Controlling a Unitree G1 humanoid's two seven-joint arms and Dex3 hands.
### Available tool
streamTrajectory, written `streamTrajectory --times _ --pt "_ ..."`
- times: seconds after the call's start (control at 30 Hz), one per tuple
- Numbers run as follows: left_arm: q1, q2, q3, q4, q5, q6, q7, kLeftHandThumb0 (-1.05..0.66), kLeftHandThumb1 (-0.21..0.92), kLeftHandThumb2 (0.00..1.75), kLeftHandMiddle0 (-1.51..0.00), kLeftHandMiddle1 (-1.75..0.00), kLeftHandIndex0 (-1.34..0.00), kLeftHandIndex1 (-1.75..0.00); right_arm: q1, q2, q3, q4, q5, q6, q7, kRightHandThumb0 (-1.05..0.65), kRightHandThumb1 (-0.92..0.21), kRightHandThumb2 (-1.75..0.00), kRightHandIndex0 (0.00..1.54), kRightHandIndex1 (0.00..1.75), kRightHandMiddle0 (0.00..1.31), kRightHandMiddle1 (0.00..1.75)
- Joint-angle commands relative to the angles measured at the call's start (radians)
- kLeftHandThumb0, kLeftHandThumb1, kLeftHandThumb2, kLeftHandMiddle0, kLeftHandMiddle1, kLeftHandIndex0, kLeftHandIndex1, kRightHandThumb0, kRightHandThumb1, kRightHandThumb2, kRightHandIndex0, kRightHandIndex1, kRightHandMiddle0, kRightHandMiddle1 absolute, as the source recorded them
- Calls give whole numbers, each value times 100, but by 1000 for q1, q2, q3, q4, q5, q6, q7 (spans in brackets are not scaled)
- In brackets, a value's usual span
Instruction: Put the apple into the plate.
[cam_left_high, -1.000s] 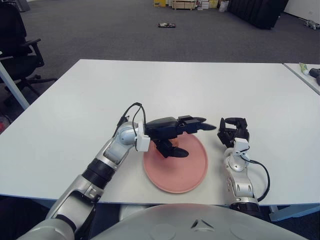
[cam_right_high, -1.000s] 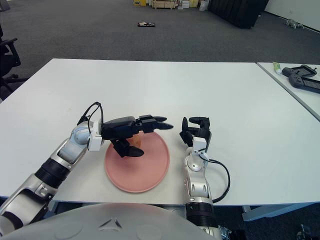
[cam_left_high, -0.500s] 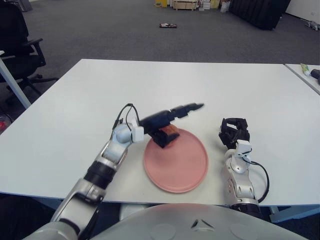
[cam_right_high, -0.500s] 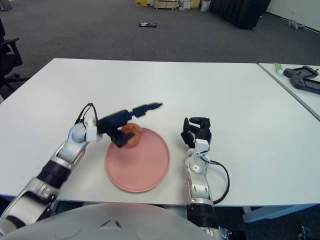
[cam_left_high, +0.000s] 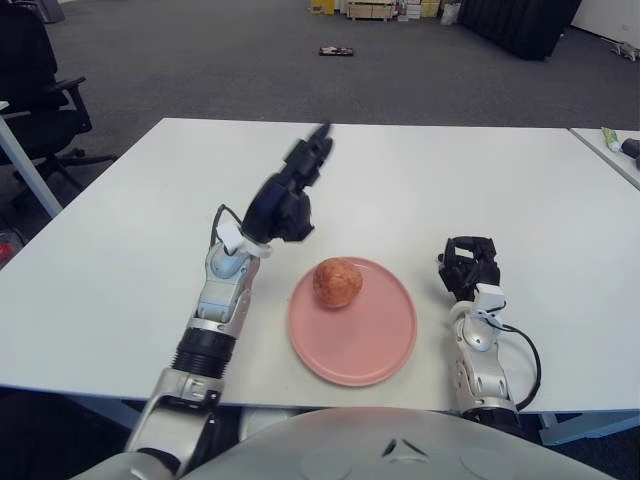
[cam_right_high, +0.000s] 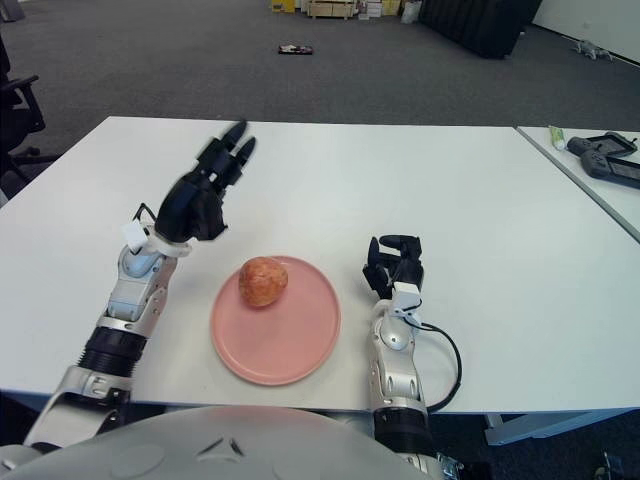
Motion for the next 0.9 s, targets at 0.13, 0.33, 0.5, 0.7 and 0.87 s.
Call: streamTrajectory --times 0.13,0.33,0.5,0.7,0.87 --pt "-37 -16 127 323 83 -40 172 -68 91 72 -12 -34 0 -95 -4 29 -12 62 17 -17 10 -36 -82 -67 48 147 25 175" --pt "-72 -21 169 497 102 -115 213 -63 88 80 -4 -77 0 -129 -4 31 -16 64 17 -14 9 -36 -81 -68 48 146 26 175" --pt "-84 -37 185 587 138 -192 260 -65 91 83 -7 -100 -2 -143 -6 31 -18 60 15 -7 9 -36 -80 -70 50 145 27 175" --pt "-84 -42 192 641 171 -228 306 -67 92 90 -13 -126 -7 -156 -9 32 -22 61 18 1 11 -36 -79 -71 50 144 27 175" --pt "-80 -45 195 661 192 -219 344 -54 92 79 -25 -139 -14 -170 -11 27 -23 67 15 1 14 -37 -78 -72 48 145 28 175"
